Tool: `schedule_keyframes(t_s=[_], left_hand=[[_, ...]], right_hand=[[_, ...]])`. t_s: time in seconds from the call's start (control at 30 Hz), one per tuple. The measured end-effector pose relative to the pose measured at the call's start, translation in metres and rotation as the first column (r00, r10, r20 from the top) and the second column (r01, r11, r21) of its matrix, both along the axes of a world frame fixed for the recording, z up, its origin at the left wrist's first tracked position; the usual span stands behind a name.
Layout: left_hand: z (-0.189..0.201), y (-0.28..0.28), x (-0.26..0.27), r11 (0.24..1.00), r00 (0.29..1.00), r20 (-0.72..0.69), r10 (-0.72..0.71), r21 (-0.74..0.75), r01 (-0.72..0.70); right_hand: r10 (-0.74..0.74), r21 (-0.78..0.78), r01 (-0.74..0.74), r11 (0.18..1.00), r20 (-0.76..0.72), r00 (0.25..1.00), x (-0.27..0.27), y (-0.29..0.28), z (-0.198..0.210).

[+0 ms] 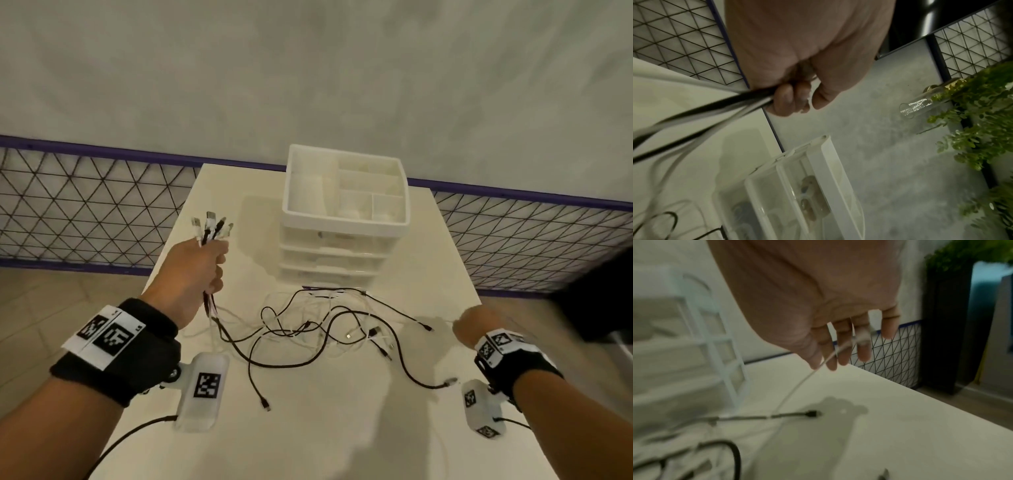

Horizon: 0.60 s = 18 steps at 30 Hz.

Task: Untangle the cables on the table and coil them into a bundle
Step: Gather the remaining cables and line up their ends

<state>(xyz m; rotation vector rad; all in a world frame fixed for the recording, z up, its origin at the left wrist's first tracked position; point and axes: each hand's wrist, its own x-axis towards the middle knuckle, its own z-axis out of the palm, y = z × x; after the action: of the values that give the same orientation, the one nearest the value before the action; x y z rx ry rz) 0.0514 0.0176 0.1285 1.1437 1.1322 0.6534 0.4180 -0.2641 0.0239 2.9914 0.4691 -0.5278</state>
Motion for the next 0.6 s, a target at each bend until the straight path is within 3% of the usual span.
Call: schedule_keyframes(t_s=[0.07,0.17,0.3,0.47,0.6], left_hand=[[-0.001,-0.002,0.001,0.998,0.999,0.05,-0.019,-0.064,0.022],[-0.006,-0.01,0.004,0.994,0.992,0.11,-0.062,-0.088,0.072],[-0.015,-0.029,0.006,0.981,0.98,0.107,-0.168,-0.077,0.176],[-0.024,-0.053,0.015,0.968,0.97,-0.002,-0.244,-0.06,0.244],[-0.028,-0.062,0.017,0.955,0.958,-0.005,-0.287,-0.08,0.285]], right_hand=[[0.01,-0.028,-0.01,1.0,0.019,1.0,-0.011,0.002,-0.008],[0.031,0.16,-0.036,0.987,0.036,0.999,-0.039,0.028,-0.002],[0.055,0.364,-0.026,0.931,-0.069,0.996,-0.058,0.063,-0.018],[-0.031,0.263,0.071,0.962,-0.154,0.988,-0.073,0.079,-0.042],[-0.175,0.228,0.215,0.949,-0.184,0.967,-0.082,0.079,-0.057]])
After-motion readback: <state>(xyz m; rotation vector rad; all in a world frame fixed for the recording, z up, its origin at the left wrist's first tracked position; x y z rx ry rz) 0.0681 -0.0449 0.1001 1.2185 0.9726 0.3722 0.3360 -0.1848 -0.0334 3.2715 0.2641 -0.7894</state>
